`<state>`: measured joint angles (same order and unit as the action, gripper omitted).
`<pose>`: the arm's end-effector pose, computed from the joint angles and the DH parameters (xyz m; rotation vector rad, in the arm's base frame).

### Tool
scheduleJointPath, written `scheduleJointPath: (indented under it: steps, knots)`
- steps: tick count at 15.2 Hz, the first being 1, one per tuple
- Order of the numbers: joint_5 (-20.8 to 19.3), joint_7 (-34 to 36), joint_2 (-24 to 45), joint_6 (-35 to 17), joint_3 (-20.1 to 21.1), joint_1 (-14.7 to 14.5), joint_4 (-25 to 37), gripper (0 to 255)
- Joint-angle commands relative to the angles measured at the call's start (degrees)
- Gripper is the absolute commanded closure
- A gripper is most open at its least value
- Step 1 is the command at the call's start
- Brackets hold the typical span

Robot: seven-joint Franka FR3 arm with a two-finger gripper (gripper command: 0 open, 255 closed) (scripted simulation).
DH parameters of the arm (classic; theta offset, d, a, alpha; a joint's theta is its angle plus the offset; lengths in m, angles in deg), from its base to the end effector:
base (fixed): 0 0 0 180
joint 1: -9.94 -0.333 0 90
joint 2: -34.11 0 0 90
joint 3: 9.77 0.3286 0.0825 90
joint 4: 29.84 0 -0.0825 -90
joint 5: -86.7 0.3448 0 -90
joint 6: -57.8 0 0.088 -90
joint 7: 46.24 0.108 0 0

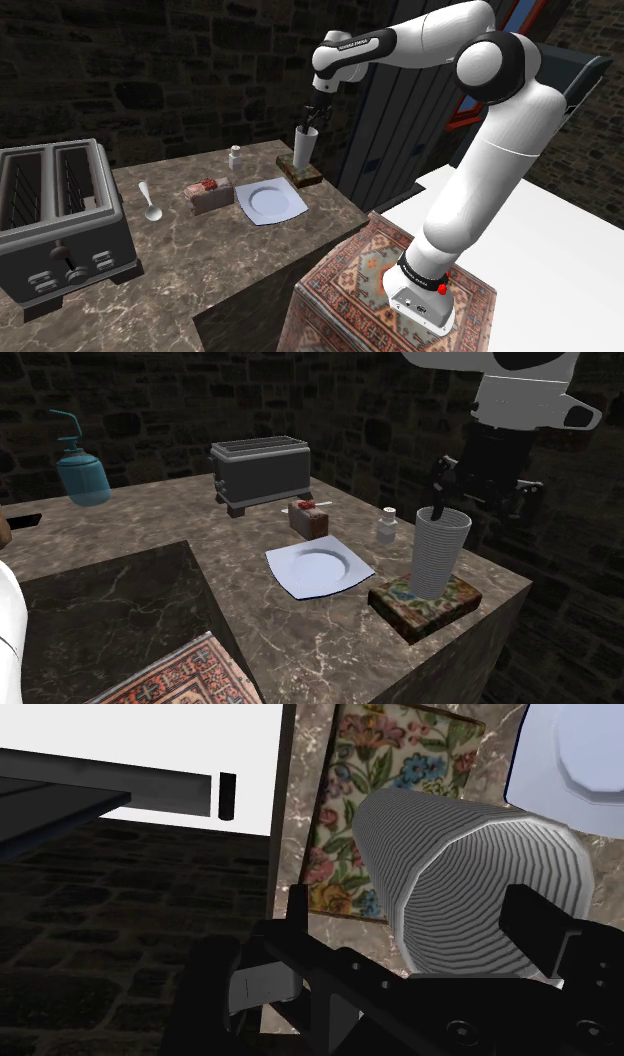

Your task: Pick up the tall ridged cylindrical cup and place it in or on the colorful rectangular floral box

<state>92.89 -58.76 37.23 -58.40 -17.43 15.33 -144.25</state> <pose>0.5177 -0.1125 0.4609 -3.0484 0.0884 0.0034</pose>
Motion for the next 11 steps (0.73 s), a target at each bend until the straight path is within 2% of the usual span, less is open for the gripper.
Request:
scheduleJointPath:
  steps: [1, 3, 11]
  knots:
    - [-0.3, 0.1, -0.8, 2.8, -0.1, 0.1, 1.9, 0]
    - [-0.5, 0.3, -1.5, 6.1, -0.2, 0.2, 4.5, 0]
    - [-0.5, 0.3, -1.5, 6.1, -0.2, 0.2, 4.5, 0]
